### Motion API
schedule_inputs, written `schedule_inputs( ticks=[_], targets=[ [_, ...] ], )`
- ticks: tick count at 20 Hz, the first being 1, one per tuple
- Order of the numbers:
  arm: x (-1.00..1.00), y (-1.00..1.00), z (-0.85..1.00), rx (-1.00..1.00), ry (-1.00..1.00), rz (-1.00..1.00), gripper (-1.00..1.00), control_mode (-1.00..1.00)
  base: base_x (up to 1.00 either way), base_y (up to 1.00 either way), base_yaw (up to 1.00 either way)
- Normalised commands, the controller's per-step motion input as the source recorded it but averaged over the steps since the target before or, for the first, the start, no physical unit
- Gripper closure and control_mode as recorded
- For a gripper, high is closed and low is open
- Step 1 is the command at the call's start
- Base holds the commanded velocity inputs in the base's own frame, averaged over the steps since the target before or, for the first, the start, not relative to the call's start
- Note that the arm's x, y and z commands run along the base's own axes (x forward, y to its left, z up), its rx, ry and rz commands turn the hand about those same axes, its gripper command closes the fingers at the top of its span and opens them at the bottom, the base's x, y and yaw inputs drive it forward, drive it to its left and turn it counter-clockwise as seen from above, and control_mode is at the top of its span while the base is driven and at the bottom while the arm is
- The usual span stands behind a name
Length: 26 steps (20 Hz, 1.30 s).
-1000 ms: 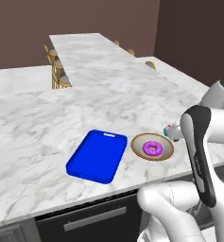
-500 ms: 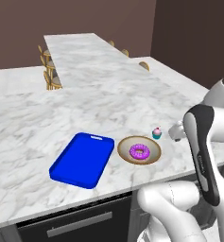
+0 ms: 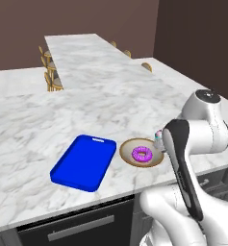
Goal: Place the bowl with donut and the cupcake onto the tray.
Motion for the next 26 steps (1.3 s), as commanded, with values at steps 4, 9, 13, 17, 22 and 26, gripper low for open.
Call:
schedule_inputs(
  ticks=[4,9,13,17,22,26],
  targets=[
    [0.15,0.69,-0.38,-0.06,0.01,0.01,-1.0,-1.0,0.0,0.0,0.0],
    [0.37,0.46,-0.31,-0.05,0.05,0.01,-1.0,-1.0,0.0,0.0,0.0],
    [0.58,0.21,-0.31,-0.1,0.07,0.02,-1.0,-1.0,0.0,0.0,0.0],
    [0.67,0.05,-0.33,-0.11,0.21,0.05,-1.0,-1.0,0.0,0.0,0.0],
    [0.5,-0.53,-0.14,0.1,0.21,0.05,-1.0,-1.0,0.0,0.0,0.0],
    [0.51,-0.78,0.0,0.24,0.12,0.0,-1.0,-1.0,0.0,0.0,0.0]
  ],
)
